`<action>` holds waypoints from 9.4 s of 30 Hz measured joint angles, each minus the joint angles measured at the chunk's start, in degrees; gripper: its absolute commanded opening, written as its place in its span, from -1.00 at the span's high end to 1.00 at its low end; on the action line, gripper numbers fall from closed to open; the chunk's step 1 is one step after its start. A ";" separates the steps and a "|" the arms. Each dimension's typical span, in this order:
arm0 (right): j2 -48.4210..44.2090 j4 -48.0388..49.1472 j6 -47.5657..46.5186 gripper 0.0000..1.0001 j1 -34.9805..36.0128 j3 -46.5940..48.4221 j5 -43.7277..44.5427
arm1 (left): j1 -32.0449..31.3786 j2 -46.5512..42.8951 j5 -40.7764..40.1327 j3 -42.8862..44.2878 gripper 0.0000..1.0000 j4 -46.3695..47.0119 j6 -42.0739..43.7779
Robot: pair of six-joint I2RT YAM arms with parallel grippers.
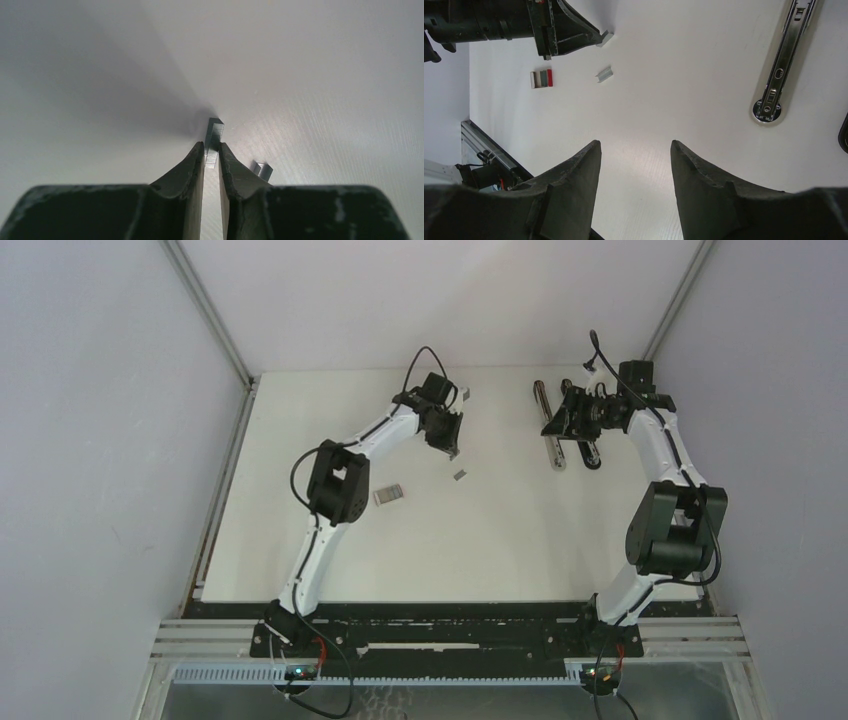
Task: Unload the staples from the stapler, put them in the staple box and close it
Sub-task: Adjust the staple at the center of the board.
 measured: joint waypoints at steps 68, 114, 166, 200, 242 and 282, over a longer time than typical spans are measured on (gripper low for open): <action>1.22 0.22 0.02 -0.13 0.35 -0.22 0.00 | 1.36 0.00 8.96 -3.54 0.67 4.46 -1.22; 11.93 -1.20 0.04 -0.18 10.27 5.62 -4.79 | 6.97 -2.62 16.28 -11.37 0.33 11.39 -6.40; 6.03 -4.17 -10.64 -0.22 6.67 12.81 -0.24 | 0.02 -12.13 -2.84 -21.59 0.07 10.25 2.60; 3.26 -1.77 -6.73 -0.21 4.55 9.22 -2.86 | -3.23 -5.68 -11.41 -9.64 0.47 3.02 6.67; 3.89 -1.51 -6.34 -0.36 4.50 9.11 -4.00 | 2.99 -5.57 7.23 -9.86 0.68 7.93 -2.95; 5.11 -1.60 -6.01 -1.00 4.79 9.11 -6.14 | 7.54 -5.33 24.94 -24.09 0.60 25.49 -26.08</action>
